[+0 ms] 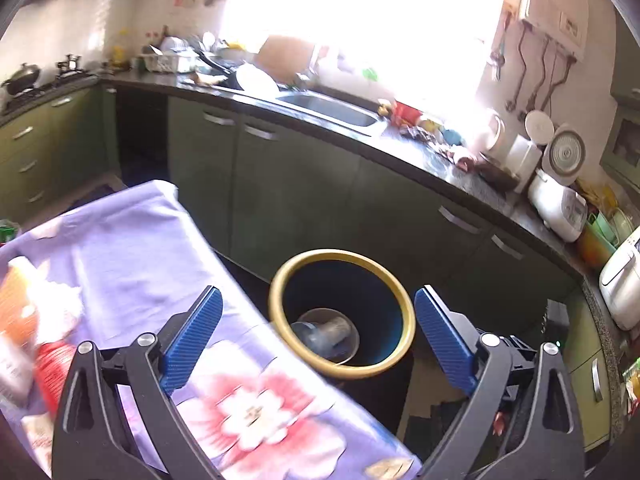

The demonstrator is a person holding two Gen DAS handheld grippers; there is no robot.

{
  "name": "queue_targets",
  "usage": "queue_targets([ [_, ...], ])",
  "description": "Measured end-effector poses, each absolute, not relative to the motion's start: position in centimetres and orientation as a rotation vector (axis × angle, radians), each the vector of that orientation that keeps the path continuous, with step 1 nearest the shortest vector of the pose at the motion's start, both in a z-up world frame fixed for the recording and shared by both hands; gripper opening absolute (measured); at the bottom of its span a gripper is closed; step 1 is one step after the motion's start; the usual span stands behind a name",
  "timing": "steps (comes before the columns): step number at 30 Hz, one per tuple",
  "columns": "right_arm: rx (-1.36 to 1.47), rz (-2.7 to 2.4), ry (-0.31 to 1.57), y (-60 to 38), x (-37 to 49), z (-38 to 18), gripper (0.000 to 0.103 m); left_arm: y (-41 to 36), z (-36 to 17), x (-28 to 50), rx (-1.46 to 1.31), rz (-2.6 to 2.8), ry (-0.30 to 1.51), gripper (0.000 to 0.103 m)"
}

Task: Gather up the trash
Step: 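Grasp the red Coca-Cola can with the right gripper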

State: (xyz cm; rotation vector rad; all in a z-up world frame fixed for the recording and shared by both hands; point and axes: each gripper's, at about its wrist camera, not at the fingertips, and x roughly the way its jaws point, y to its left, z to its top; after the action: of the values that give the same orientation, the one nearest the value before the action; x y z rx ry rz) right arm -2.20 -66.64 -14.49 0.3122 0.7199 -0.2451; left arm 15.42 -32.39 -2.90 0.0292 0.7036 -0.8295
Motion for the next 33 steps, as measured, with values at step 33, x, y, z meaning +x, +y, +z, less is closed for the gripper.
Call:
queue_targets([
  [33, 0.008, 0.364, 0.946, -33.9, 20.9, -13.8, 0.095, -1.4, -5.4, 8.4, -0.224, -0.316, 0.627, 0.096],
])
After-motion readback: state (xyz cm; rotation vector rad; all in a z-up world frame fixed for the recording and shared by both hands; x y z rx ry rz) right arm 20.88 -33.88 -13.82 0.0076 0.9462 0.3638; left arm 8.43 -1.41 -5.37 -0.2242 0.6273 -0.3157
